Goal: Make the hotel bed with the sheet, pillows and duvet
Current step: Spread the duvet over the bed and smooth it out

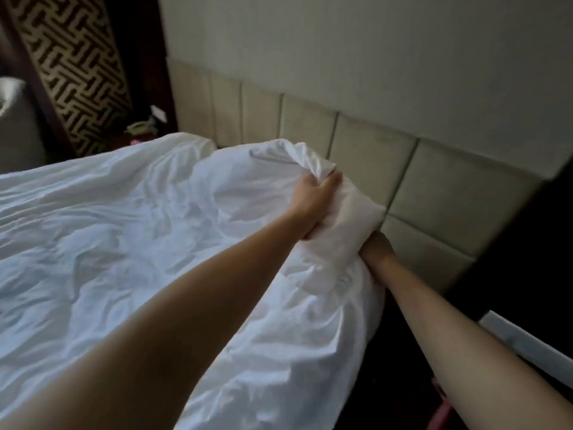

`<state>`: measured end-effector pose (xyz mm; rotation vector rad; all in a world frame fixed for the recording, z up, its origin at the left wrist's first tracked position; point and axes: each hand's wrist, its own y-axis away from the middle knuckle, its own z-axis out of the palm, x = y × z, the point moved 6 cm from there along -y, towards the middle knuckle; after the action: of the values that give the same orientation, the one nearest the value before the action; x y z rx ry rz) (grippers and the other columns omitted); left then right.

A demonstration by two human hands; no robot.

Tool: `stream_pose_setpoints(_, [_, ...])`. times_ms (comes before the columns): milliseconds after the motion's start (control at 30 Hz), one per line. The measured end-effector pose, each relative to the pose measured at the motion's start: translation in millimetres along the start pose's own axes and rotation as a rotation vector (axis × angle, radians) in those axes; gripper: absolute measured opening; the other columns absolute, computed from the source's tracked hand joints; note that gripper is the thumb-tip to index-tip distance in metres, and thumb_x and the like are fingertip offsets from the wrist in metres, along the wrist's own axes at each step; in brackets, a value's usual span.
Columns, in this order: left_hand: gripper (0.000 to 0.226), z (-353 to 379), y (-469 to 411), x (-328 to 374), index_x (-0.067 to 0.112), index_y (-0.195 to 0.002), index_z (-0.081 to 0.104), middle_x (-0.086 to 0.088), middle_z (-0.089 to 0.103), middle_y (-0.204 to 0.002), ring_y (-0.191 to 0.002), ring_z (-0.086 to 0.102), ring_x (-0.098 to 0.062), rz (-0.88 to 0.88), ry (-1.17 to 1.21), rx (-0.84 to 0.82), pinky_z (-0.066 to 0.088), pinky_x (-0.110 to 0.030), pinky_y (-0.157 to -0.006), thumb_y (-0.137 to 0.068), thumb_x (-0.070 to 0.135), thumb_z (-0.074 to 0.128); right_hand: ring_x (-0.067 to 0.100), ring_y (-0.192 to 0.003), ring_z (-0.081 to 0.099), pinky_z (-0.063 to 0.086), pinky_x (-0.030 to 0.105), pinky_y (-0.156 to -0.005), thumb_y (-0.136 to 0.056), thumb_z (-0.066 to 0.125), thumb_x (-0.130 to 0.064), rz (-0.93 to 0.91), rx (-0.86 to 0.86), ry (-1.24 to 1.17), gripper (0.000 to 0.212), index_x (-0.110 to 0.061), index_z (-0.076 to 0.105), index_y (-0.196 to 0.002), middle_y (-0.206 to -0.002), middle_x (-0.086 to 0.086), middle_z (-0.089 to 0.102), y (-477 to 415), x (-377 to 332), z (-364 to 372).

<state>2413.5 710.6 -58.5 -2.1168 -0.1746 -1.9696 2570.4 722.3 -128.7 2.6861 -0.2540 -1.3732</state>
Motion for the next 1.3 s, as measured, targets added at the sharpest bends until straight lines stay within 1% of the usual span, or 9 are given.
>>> stream_pose_setpoints(167, [0.04,60.3,-18.7,-39.2,0.008,-0.093,0.065,-0.012,0.068,-0.086,-0.077,0.066,-0.026,-0.076,-0.031,-0.077,0.052,-0.036,-0.068,-0.081,0.047,0.062,0.021,-0.091,0.062,0.043,0.025,-0.064,-0.094,0.051,-0.009,0.03,0.097,-0.338,0.018,-0.014,0.068,-0.092,-0.099,0.015,0.067,-29.7,53.0,-54.3])
stream_pose_setpoints(300, [0.036,81.3,-40.5,-80.7,0.008,-0.099,0.059,-0.008,0.06,-0.087,-0.078,0.059,-0.022,-0.154,-0.328,-0.281,0.047,-0.031,-0.064,-0.089,0.043,0.058,0.024,-0.079,0.06,0.041,0.026,-0.061,-0.09,0.042,-0.007,0.026,0.125,-0.326,0.024,-0.019,0.062,-0.087,-0.092,0.013,0.066,-83.2,45.6,-45.5])
stream_pose_setpoints(600, [0.06,119.2,-95.1,-165.5,0.01,-0.102,0.067,-0.006,0.07,-0.097,-0.094,0.065,-0.018,-0.353,-0.741,-0.97,0.051,-0.027,-0.088,-0.063,0.056,0.075,0.016,-0.072,0.058,0.04,0.023,-0.053,-0.081,0.066,-0.023,0.168,-0.417,0.18,0.024,-0.017,0.056,-0.102,-0.095,0.005,0.063,-180.8,37.4,33.9])
stream_pose_setpoints(733, [0.023,113.9,-120.6,-185.3,0.017,-0.104,0.065,0.003,0.069,-0.101,-0.102,0.061,-0.017,-0.699,-0.42,-1.187,0.047,-0.03,-0.094,-0.091,0.036,0.06,0.015,-0.051,0.033,0.023,0.023,-0.042,-0.085,0.049,0.003,0.083,-0.391,0.365,0.032,-0.012,0.039,-0.059,-0.062,0.005,0.038,-224.5,43.8,36.4])
stream_pose_setpoints(933, [0.068,66.7,-242.8,-200.1,0.007,-0.081,0.057,-0.012,0.065,-0.078,-0.068,0.066,-0.027,-0.625,-0.59,-0.237,0.058,-0.036,-0.07,-0.084,0.073,0.043,0.018,-0.066,0.036,0.021,0.03,-0.054,-0.077,0.041,0.002,-0.014,-0.282,0.414,0.029,-0.017,0.032,-0.058,-0.063,0.002,0.035,-268.2,59.6,16.3])
stream_pose_setpoints(1100, [0.044,79.0,-277.3,-237.9,0.018,-0.085,0.059,-0.012,0.065,-0.069,-0.07,0.068,-0.025,-0.912,-0.684,-0.287,0.056,-0.033,-0.083,-0.084,0.061,0.05,0.017,-0.066,0.027,0.018,0.032,-0.058,-0.071,0.041,0.002,-0.123,-0.281,0.444,0.032,-0.018,0.022,-0.054,-0.058,-0.002,0.026,-302.7,47.1,5.2])
stream_pose_setpoints(1167, [0.033,93.3,-280.5,-249.2,0.006,-0.077,0.059,-0.009,0.065,-0.056,-0.053,0.067,-0.019,-0.958,-0.577,-0.302,0.057,-0.023,-0.066,-0.088,0.038,0.054,0.017,-0.064,0.026,0.016,0.032,-0.055,-0.073,0.041,0.002,-0.13,-0.289,0.45,0.035,-0.019,0.021,-0.053,-0.057,-0.004,0.025,-318.8,44.3,1.6])
stream_pose_setpoints(1233, [0.031,110.0,-290.6,-249.2,0.003,-0.064,0.052,-0.007,0.055,-0.038,-0.035,0.058,-0.018,-0.904,-0.528,-0.301,0.047,-0.018,-0.038,-0.093,0.011,0.045,0.017,-0.064,0.024,0.014,0.032,-0.055,-0.072,0.041,0.002,-0.13,-0.281,0.443,0.035,-0.02,0.02,-0.053,-0.057,-0.005,0.023,-335.3,43.9,-3.2])
stream_pose_setpoints(1300, [0.042,123.9,-328.1,-235.5,0.001,-0.058,0.051,-0.01,0.057,-0.042,-0.048,0.062,-0.027,-0.677,-0.531,-0.157,0.049,-0.026,-0.047,-0.096,0.016,0.04,0.016,-0.064,0.021,0.011,0.032,-0.056,-0.071,0.041,0.004,-0.109,-0.245,0.43,0.037,-0.021,0.02,-0.054,-0.059,-0.004,0.021,-355.8,52.4,-13.9])
